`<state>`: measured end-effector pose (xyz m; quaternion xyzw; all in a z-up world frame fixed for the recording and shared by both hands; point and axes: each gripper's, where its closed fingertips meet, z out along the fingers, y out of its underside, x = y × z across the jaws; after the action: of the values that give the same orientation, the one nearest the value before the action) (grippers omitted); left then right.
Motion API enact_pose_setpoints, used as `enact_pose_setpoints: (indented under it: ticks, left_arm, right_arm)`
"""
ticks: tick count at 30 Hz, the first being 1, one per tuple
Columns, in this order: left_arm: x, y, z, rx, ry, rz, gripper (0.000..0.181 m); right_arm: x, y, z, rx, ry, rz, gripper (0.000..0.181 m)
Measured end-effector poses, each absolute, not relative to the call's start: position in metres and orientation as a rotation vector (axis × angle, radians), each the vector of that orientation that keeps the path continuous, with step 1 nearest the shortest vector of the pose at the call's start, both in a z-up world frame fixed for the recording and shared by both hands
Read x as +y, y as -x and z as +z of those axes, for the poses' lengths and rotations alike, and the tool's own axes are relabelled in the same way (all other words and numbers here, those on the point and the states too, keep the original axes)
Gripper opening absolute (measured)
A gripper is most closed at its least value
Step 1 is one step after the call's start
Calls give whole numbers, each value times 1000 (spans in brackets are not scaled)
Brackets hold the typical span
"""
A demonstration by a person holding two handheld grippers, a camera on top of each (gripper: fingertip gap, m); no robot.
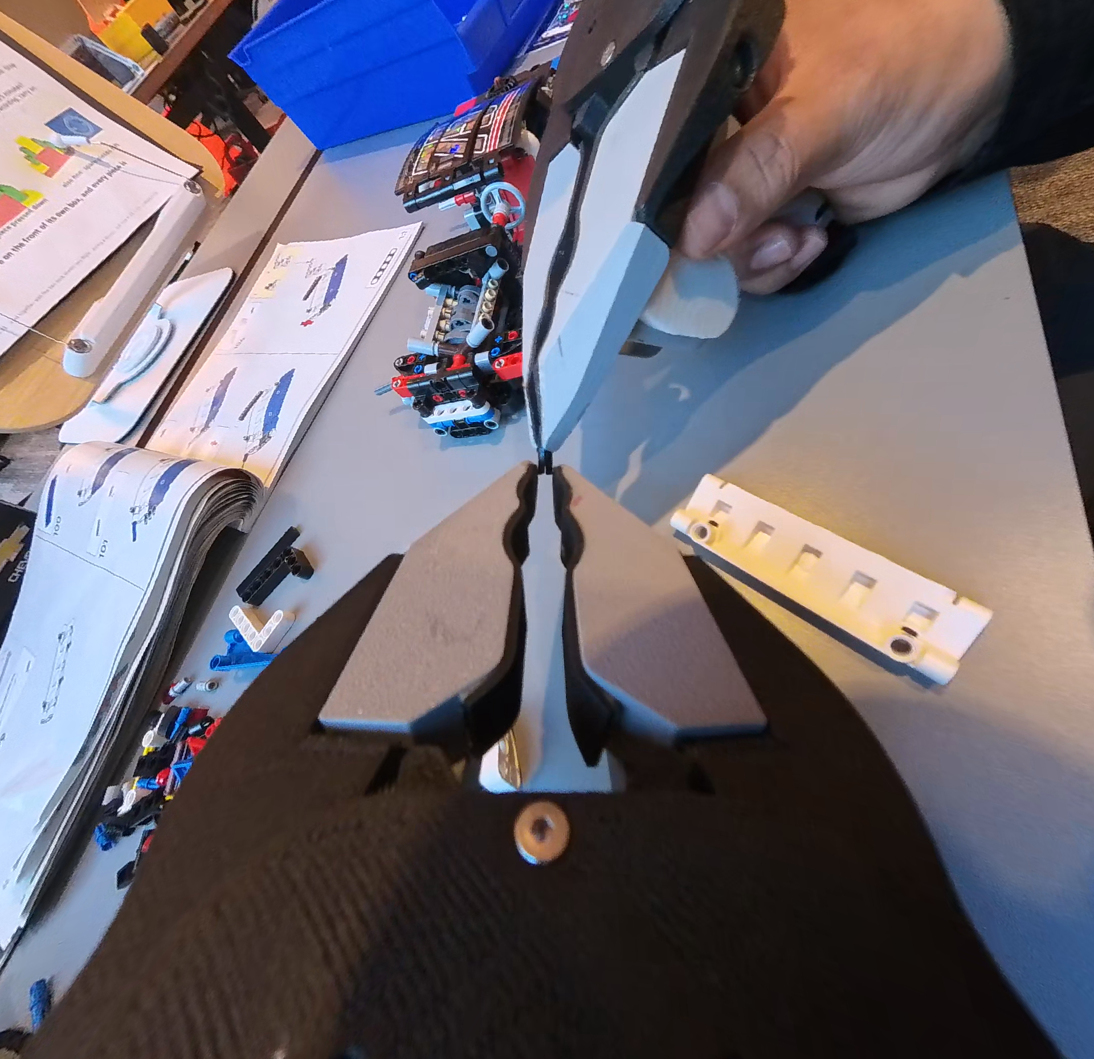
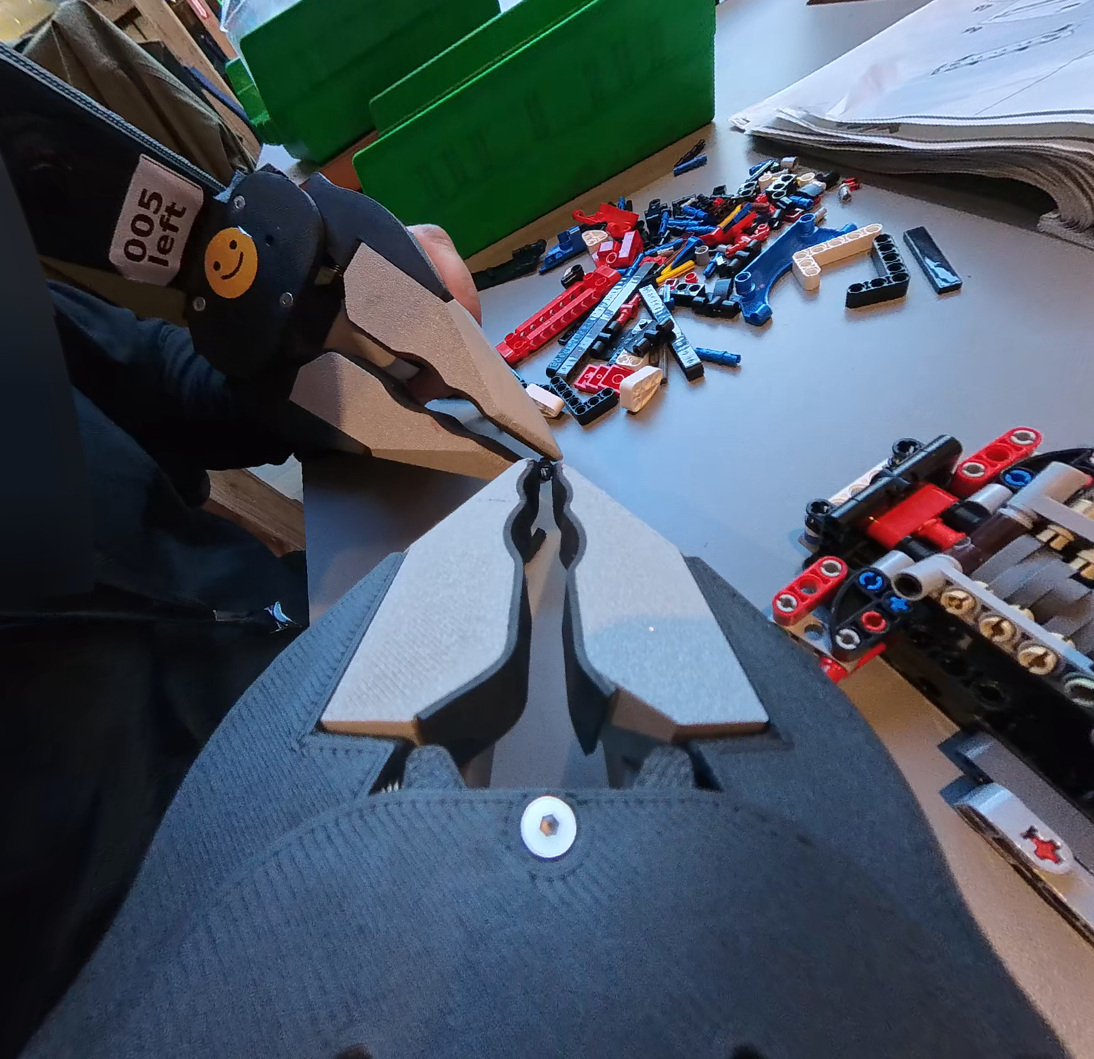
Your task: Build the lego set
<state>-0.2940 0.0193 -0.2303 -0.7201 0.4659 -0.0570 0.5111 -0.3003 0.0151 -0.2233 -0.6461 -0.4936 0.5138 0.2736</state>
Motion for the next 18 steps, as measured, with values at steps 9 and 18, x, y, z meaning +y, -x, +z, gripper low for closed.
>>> enact_pose_setpoints:
  ticks: [9,18]
  left_arm:
    - [16,297,-234,1129,1806,-171,0]
    - [14,297,-236,1150,1829,-142,0]
  right_arm:
    - [12,302,-226,-1352,1740,1346,2]
    - [10,302,-228,-1360,1743,1324,2]
